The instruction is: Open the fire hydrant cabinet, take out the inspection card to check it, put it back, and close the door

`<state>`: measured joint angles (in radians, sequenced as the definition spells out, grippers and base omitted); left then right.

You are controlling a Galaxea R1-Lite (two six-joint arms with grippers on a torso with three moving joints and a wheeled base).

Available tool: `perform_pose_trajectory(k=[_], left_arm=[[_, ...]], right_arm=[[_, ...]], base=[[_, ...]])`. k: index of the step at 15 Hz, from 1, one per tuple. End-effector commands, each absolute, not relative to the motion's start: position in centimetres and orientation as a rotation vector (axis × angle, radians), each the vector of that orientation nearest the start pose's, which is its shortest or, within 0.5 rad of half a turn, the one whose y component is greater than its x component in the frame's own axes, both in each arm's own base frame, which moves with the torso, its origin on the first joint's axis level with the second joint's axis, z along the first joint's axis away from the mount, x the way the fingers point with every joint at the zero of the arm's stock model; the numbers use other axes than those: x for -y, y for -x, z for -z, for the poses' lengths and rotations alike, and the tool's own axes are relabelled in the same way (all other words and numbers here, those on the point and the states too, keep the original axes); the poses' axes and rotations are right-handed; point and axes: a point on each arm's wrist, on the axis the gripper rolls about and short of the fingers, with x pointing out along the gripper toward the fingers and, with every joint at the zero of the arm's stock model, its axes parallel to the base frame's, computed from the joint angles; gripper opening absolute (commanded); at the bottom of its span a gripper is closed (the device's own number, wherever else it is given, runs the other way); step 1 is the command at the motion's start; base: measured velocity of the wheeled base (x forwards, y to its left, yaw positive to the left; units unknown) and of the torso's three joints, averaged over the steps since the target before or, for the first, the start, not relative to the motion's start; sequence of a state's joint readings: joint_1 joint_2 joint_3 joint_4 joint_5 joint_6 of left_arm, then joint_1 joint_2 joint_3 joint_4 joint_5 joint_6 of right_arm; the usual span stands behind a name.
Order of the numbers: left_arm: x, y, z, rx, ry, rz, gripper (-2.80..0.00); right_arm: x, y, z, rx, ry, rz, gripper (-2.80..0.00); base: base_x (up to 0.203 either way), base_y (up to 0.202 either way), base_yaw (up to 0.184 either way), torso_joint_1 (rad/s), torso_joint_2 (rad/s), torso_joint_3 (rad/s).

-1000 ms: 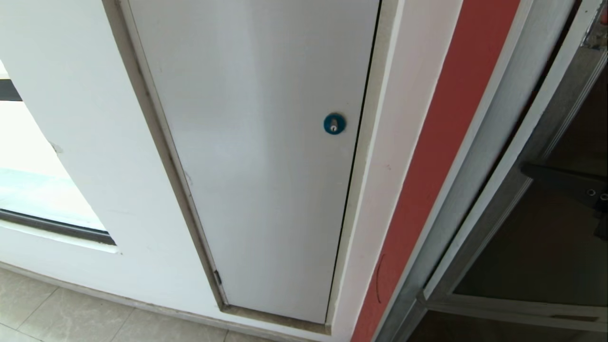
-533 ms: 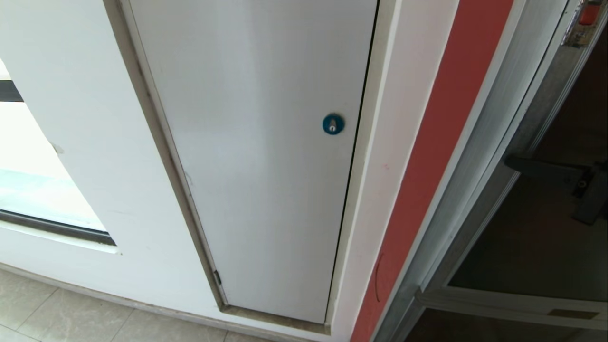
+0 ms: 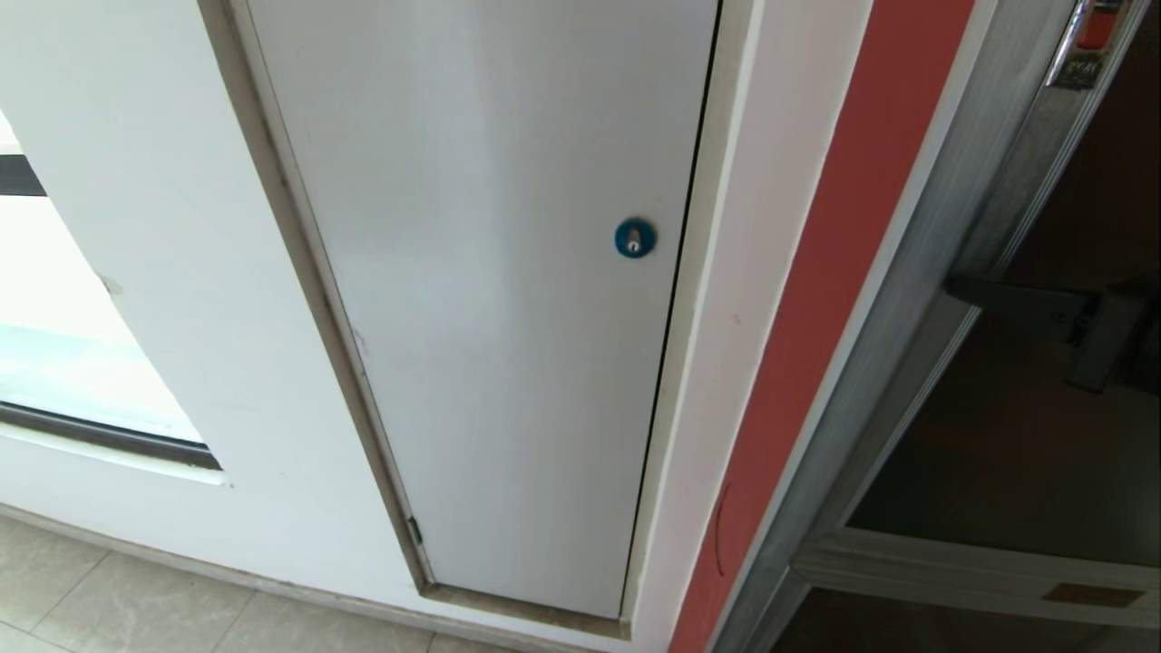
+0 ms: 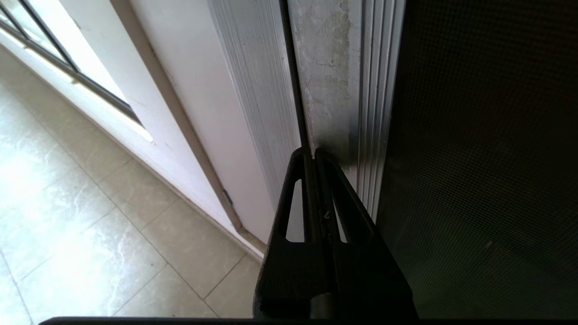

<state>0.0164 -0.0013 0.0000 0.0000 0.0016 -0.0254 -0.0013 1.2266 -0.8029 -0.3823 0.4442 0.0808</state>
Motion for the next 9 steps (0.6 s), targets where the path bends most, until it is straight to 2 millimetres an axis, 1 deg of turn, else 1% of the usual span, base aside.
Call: perform_pose_trajectory(k=[1,9], left_arm=[[0.04,2.28,-7.55,0.0,0.026,-0.018,-2.8],[0.04,2.28,-7.55,0.0,0.026,-0.018,-2.8]], right_arm=[[-0.92,-19.73,-27.55,-0.062,-0.09,-0.431,-2.8],[-0.91,-19.74,-27.47,-0.066,-0.091,-0.426,-2.8]], base=[[0.0,0.0,0.0,0.0,0.0,0.0],[0.0,0.0,0.0,0.0,0.0,0.0]])
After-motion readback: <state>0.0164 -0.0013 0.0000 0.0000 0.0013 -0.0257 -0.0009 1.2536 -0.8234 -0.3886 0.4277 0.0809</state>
